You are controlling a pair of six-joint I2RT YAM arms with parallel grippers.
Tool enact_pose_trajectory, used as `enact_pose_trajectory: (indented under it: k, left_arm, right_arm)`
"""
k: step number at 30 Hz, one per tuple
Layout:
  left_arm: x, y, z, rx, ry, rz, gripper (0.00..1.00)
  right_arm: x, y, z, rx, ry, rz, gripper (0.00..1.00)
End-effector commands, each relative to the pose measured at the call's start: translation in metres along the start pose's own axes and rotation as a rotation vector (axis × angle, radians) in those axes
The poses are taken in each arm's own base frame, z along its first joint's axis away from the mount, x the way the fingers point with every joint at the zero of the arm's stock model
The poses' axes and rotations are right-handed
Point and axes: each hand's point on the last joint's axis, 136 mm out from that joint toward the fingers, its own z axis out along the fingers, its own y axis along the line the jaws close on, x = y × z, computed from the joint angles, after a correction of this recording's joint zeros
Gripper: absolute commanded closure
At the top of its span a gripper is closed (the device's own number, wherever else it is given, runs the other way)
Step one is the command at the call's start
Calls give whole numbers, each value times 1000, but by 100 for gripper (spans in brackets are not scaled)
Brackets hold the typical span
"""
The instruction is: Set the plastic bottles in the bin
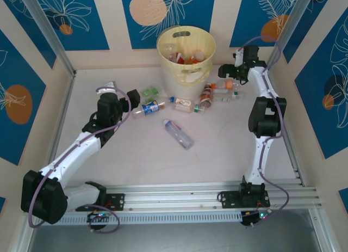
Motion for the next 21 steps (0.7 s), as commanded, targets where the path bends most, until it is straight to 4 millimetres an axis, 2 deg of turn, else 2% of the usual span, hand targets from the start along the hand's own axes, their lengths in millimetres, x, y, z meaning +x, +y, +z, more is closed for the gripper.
enact_pose_trajectory:
  k: [1, 5, 10, 16, 21]
  left_arm:
    - [3, 6, 4, -17, 19, -19, 0]
    - [5, 13, 7, -43, 23, -21, 0]
    - [9, 18, 12, -60, 34, -31, 0]
    - [15, 17, 19, -52, 63, -47, 0]
    - [18, 20, 18, -55, 68, -52, 0]
  right_arm:
    - [-15, 6, 16, -26, -10, 27, 1]
    - [-7, 7, 40, -64, 65, 55, 0]
    - [9, 10, 54, -111, 113, 83, 0]
    - [28, 21, 39, -146, 188, 108, 0]
    - [59, 25, 15, -117, 250, 126, 0]
